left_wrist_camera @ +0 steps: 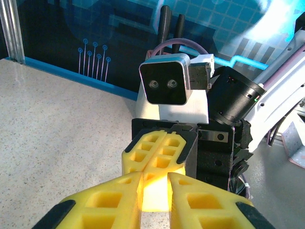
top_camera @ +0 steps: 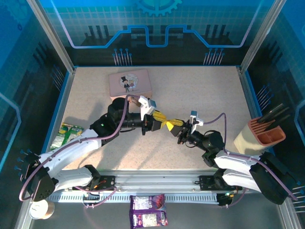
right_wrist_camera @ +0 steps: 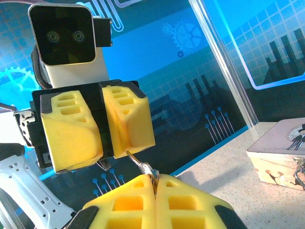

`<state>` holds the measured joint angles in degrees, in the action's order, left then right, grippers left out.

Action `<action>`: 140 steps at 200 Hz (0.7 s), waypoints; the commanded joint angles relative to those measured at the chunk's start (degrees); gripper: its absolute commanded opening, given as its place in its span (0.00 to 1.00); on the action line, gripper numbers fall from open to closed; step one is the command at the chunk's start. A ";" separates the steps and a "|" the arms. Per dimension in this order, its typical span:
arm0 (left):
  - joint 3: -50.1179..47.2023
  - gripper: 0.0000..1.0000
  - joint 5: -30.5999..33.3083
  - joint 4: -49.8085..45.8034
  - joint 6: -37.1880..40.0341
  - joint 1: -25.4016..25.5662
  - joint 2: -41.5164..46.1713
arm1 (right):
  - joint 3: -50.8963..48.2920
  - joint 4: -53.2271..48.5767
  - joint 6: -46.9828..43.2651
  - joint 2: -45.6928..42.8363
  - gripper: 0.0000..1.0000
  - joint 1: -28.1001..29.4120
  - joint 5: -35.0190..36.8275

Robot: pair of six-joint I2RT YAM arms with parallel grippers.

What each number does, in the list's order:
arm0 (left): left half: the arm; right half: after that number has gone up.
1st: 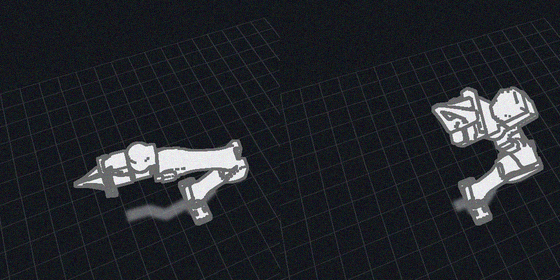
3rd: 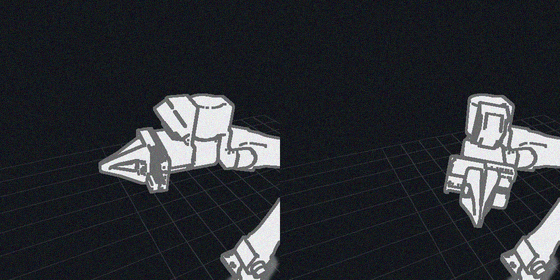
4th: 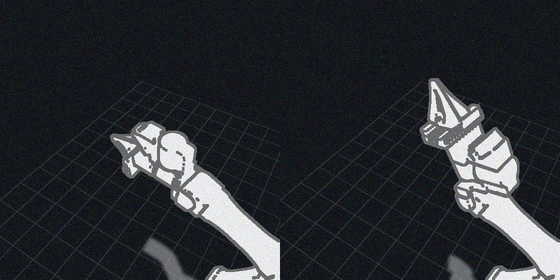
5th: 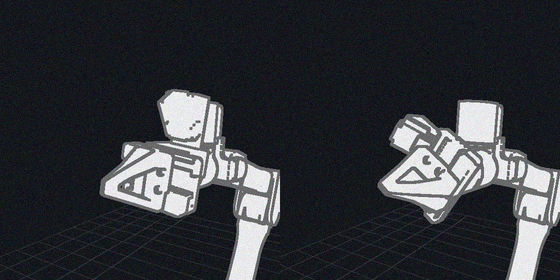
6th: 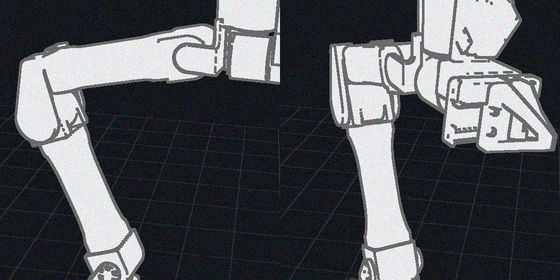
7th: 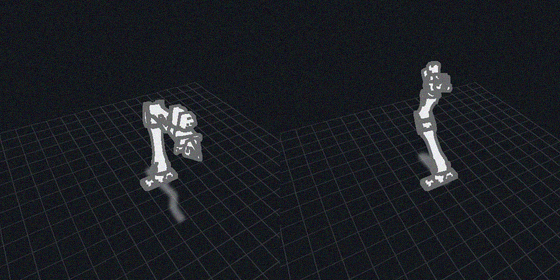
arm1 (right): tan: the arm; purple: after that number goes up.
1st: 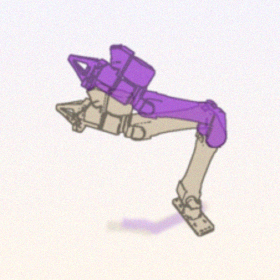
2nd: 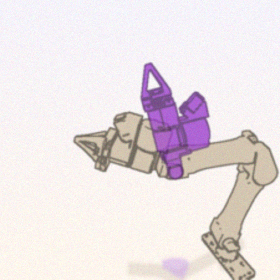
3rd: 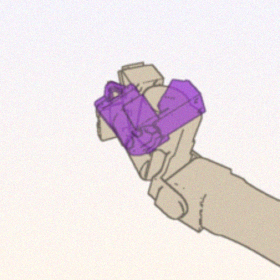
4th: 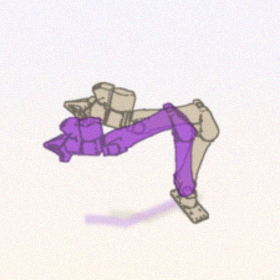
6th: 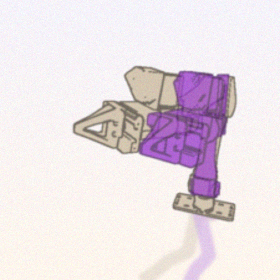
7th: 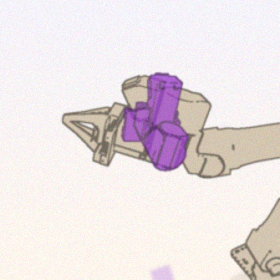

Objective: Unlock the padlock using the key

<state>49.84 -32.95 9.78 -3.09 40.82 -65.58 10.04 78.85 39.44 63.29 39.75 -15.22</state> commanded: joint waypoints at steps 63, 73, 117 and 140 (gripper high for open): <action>1.68 0.38 -1.07 -2.13 0.01 -0.25 0.52 | 0.99 2.76 0.64 -2.47 0.00 0.77 2.87; 1.69 0.38 -0.74 -1.77 -0.90 -0.61 0.86 | 1.12 2.80 0.88 -2.29 0.00 0.76 2.78; 2.23 0.49 3.41 -1.81 -4.78 -1.72 0.86 | 1.86 2.80 1.76 -1.59 0.00 1.18 3.97; 3.41 0.73 5.53 -2.64 -7.41 -1.71 0.02 | 1.53 2.80 2.85 -1.43 0.00 1.53 5.99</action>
<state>50.78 -30.46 8.43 -7.07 39.53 -65.73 10.26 78.85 40.80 61.89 40.07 -12.47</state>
